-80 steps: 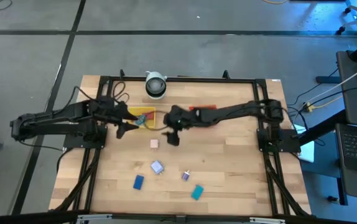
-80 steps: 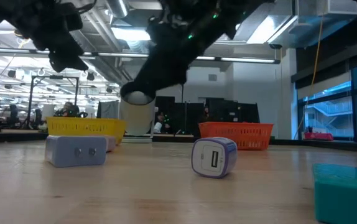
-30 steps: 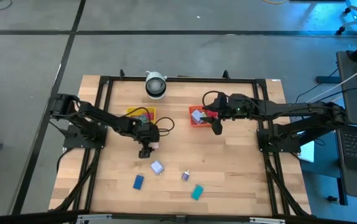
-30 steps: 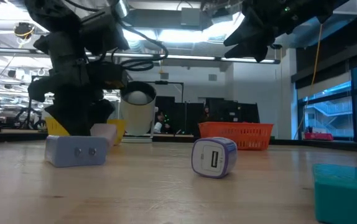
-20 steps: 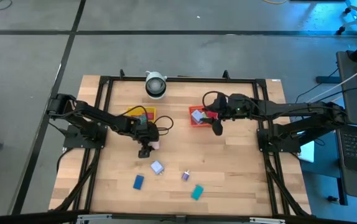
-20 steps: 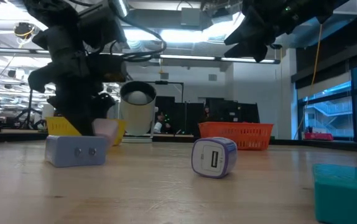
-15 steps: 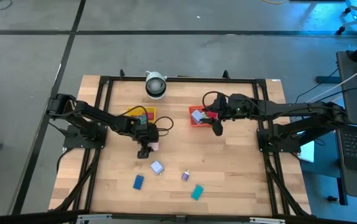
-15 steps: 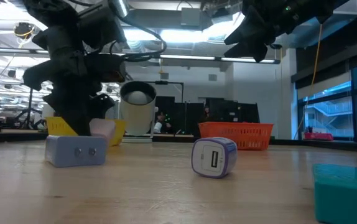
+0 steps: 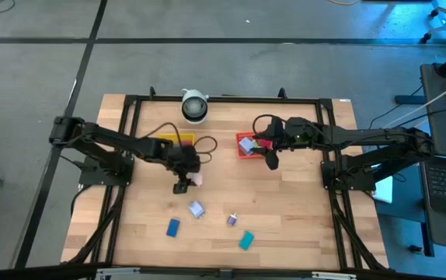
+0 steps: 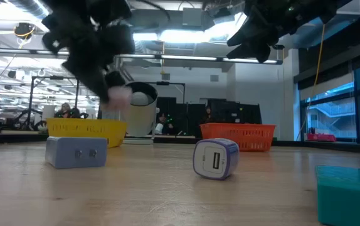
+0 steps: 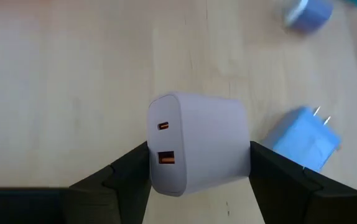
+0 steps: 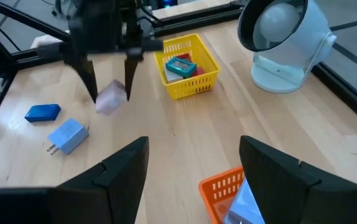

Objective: Pick & Place Office items
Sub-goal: Put the light pink charger adapter into the orange bin

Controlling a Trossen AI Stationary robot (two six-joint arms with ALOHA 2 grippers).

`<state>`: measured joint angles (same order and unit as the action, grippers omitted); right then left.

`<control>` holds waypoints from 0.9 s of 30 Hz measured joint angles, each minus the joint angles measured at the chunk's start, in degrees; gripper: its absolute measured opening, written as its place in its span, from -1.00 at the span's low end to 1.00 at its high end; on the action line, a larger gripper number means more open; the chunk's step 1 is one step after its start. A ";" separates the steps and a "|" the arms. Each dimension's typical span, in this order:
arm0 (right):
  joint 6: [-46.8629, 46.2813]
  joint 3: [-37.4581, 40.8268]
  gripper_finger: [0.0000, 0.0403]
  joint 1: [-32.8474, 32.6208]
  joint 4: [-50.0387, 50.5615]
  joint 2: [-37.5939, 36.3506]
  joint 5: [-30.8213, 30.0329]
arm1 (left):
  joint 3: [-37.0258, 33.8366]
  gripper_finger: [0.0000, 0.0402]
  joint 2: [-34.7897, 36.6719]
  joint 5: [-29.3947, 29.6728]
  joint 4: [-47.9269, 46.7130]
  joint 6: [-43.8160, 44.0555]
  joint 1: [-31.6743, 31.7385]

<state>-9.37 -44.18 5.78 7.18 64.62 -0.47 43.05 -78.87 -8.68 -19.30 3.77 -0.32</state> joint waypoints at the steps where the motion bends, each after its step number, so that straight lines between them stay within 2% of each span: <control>1: 0.14 0.00 0.25 0.00 0.05 -0.20 -0.01 | 0.00 0.14 1.38 0.00 0.18 -0.35 0.68; 7: 5.83 0.00 0.25 0.00 -0.09 -3.54 -1.61 | 0.02 0.15 11.13 -0.56 2.28 -1.57 7.04; 9: 9.02 -0.02 0.25 0.00 -0.86 -4.47 -3.99 | 0.02 0.14 14.10 -3.54 4.38 -1.53 9.79; 13: 19.26 -0.07 0.25 -0.55 -3.22 -4.81 -6.15 | 0.04 0.16 17.50 -13.43 10.93 0.98 15.32; 16: 31.26 -0.07 0.25 -2.56 -4.66 -4.77 -13.00 | 0.09 0.17 17.69 -22.68 16.03 4.77 18.63; 19: 42.56 -0.07 0.25 -4.97 -5.06 -4.66 -25.13 | 0.09 0.15 16.57 -29.89 19.48 8.60 20.46; 23: 51.57 -0.07 0.25 -6.84 -7.12 -4.66 -39.28 | 0.07 0.15 14.04 -37.48 22.62 12.11 21.54; 25: 54.63 -0.07 0.25 -7.37 -8.34 -4.68 -41.14 | 0.07 0.16 12.34 -39.99 25.59 14.32 21.47; 27: 56.45 -0.07 0.25 -7.90 -9.08 -4.68 -38.31 | 0.07 0.17 10.44 -41.92 28.91 16.45 21.45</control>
<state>47.08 -44.25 -2.11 -1.90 59.94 -38.78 43.11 -68.43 -50.60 9.61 20.22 21.12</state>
